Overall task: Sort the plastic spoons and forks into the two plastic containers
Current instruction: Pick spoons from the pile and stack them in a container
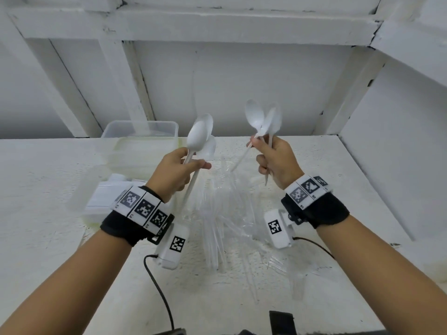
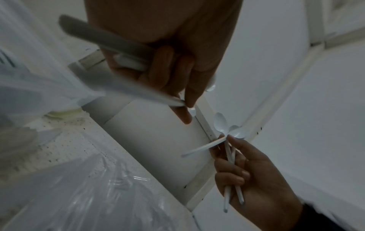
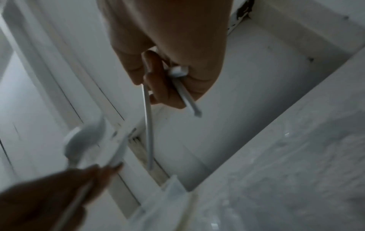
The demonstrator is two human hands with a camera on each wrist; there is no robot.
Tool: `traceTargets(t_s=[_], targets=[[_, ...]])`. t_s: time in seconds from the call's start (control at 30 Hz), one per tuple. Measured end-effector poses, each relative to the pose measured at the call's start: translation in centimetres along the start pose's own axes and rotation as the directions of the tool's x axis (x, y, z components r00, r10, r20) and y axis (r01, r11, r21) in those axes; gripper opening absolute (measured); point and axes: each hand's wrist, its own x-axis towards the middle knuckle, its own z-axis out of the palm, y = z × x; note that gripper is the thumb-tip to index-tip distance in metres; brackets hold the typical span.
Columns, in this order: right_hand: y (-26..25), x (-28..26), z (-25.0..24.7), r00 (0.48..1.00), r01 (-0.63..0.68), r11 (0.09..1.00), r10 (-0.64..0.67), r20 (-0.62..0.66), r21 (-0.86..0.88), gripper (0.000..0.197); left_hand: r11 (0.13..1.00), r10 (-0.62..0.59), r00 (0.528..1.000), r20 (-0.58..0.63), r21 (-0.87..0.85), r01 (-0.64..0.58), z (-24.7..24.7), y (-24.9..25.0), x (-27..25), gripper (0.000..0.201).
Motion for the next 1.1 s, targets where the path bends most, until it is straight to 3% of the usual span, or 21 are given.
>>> traceTargets(t_s=[0.13, 0.37, 0.5, 0.73, 0.9, 1.1], targets=[[-1.3, -1.4, 3.1, 1.0, -0.02, 0.975, 0.025, -0.017, 0.223, 0.013, 0.992, -0.039, 0.999, -0.027, -0.121, 0.036, -0.4, -0.2, -1.2, 0.01], [0.4, -3.3, 7.6, 0.982, -0.172, 0.95, 0.187, -0.031, 0.26, 0.02, 0.968, -0.096, 0.995, -0.042, -0.237, 0.083, -1.4, -1.6, -3.0, 0.007], [1.0, -4.0, 9.4, 0.969, -0.226, 0.94, 0.243, -0.039, 0.256, 0.019, 0.969, -0.118, 0.992, -0.035, -0.221, 0.107, -2.1, -2.5, -3.7, 0.008], [2.1, -5.1, 11.3, 0.999, -0.008, 0.989, 0.001, -0.045, -0.149, 0.009, 0.99, -0.072, 0.995, 0.065, -0.115, 0.079, -2.7, -3.0, -4.7, 0.013], [2.5, -5.4, 11.4, 0.978, 0.004, 0.989, -0.035, -0.204, -0.148, 0.021, 0.995, -0.089, 0.996, -0.007, -0.056, 0.088, -2.8, -3.4, -4.9, 0.05], [2.6, -6.0, 11.8, 0.96, 0.043, 0.98, -0.094, -0.264, -0.195, 0.028, 0.999, -0.036, 0.999, -0.005, 0.031, 0.036, -3.1, -4.5, -4.8, 0.025]])
